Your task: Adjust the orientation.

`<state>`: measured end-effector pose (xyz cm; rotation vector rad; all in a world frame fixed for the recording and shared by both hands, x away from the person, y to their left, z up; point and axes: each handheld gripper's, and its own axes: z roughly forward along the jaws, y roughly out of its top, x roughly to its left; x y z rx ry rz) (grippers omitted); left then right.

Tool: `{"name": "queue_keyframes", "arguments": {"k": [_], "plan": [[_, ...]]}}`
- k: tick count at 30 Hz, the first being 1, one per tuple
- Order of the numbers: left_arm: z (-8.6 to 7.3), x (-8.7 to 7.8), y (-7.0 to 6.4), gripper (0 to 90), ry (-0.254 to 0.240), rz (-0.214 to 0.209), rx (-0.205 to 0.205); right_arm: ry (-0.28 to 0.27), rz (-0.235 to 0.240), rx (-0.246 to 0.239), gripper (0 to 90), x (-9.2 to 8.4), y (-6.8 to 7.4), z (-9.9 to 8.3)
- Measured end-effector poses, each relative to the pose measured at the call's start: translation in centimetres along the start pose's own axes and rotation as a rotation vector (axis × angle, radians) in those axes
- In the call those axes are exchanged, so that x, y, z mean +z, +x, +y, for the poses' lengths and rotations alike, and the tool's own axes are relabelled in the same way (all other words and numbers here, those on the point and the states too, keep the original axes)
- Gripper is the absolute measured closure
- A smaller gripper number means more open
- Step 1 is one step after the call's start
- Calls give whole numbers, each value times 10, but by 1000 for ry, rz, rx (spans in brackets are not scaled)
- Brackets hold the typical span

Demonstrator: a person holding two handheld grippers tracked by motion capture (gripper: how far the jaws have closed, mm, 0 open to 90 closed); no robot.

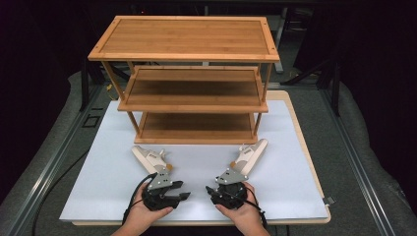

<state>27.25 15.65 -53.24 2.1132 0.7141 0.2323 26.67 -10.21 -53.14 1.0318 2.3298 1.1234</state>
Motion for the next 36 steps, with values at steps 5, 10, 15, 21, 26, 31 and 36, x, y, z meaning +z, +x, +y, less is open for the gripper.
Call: {"name": "queue_keyframes", "arguments": {"k": [5,10,15,21,26,31,36], "plan": [[3,-16,5,496,-54,-6,-52,-18,1,-3,488,-10,1,0],[6,-36,10,501,-101,6,-82,-1,-39,-2,466,-13,1,1],[7,-51,22,501,-132,54,-117,-28,-16,49,466,-17,-4,0],[5,-64,39,502,-149,93,-172,-76,-36,57,487,-22,-7,0],[3,-68,48,509,-145,117,-196,-76,-31,58,491,-21,-8,-1],[1,-69,56,508,-135,166,-197,-114,-42,51,515,-23,-8,-1],[2,-67,60,506,-131,176,-194,-130,-51,50,514,-22,-7,-1]]}}
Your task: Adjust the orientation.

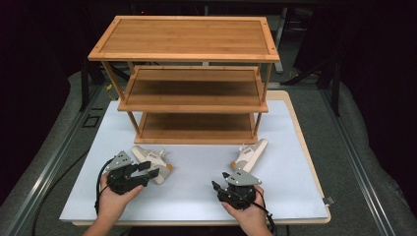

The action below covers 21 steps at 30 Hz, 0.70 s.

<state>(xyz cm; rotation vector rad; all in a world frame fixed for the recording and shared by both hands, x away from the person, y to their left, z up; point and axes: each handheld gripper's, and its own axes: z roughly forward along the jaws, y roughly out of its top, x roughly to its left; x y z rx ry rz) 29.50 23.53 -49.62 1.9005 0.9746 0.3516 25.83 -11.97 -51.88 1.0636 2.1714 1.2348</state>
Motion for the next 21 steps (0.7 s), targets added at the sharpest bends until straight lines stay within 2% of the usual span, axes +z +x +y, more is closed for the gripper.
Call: {"name": "queue_keyframes", "arguments": {"k": [5,10,16,21], "plan": [[-1,5,1,504,12,11,16,-16,18,5,521,1,1,0],[-2,4,0,498,16,15,37,11,13,3,516,2,0,-1],[-5,-1,0,499,15,12,20,24,16,15,494,2,-2,-1],[-12,-9,-3,499,17,38,-3,27,22,15,493,1,-2,-1]]}}
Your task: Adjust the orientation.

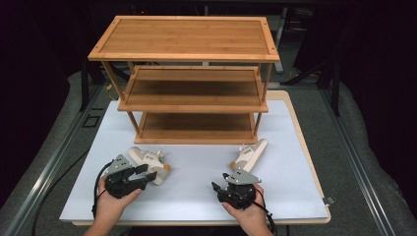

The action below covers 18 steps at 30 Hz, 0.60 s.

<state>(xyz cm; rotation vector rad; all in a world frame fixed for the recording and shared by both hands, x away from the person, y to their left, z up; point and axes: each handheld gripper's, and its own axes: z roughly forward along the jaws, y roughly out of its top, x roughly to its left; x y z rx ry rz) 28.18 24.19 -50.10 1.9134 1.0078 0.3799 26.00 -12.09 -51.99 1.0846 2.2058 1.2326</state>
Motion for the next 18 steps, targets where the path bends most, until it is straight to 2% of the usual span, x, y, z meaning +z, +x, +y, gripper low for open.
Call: {"name": "queue_keyframes", "arguments": {"k": [11,12,15,18], "plan": [[-19,-20,4,493,42,23,-67,-9,-1,12,489,-3,-1,0],[-22,-27,6,489,40,45,-88,-10,0,12,488,-3,-1,0],[-25,-34,9,469,22,85,-114,-7,-1,12,487,-2,-1,0],[-27,-38,14,458,-4,111,-149,-5,-1,9,487,-1,-1,0]]}}
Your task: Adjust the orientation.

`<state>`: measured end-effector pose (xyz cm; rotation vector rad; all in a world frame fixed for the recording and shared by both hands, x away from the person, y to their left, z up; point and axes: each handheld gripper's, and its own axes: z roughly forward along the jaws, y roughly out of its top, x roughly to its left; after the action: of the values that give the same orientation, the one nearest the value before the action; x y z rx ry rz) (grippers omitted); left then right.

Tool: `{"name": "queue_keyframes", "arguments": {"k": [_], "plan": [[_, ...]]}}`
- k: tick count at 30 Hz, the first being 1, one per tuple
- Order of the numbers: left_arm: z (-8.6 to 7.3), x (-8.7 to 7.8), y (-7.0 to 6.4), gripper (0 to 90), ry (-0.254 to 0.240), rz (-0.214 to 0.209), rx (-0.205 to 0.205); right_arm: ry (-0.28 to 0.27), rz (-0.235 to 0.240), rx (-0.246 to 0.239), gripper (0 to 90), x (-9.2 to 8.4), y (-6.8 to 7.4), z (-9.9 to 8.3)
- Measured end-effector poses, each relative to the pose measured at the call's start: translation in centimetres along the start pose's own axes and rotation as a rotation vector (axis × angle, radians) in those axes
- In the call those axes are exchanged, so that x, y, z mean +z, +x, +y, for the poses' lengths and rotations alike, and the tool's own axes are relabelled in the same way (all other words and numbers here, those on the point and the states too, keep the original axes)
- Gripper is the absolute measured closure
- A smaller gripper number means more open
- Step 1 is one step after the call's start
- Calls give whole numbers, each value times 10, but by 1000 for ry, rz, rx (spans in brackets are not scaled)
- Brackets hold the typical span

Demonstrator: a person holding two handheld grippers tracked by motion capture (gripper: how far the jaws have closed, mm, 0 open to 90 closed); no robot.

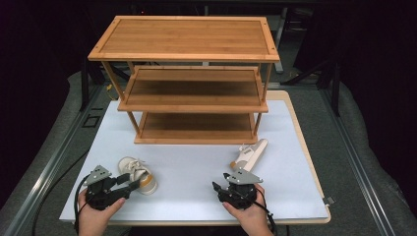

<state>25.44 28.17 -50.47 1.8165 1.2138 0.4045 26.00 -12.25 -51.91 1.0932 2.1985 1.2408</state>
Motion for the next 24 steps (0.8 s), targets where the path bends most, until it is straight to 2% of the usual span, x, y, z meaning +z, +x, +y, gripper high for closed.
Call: {"name": "queue_keyframes", "arguments": {"k": [4,6,7,8,11,12,15,17,18,20,24], "plan": [[1,4,2,454,4,38,-20,2,1,-1,488,0,0,0],[3,8,1,448,8,67,-8,1,4,0,488,1,0,0],[3,8,1,446,8,67,-8,1,4,0,488,1,0,0],[6,12,1,445,11,88,5,4,5,2,487,1,0,0],[6,12,0,475,26,124,39,5,10,4,487,1,-1,0],[5,12,1,477,30,136,39,4,8,2,487,1,-1,0],[3,7,10,468,35,112,-11,1,2,5,487,0,-2,0],[2,6,12,470,38,119,-17,1,4,9,488,0,-3,0],[2,3,16,479,43,145,-16,0,6,12,487,0,-3,-1],[2,2,19,488,48,156,-13,-1,5,13,487,0,-3,0],[-1,6,28,560,67,123,-44,-1,8,12,486,0,-3,0]]}}
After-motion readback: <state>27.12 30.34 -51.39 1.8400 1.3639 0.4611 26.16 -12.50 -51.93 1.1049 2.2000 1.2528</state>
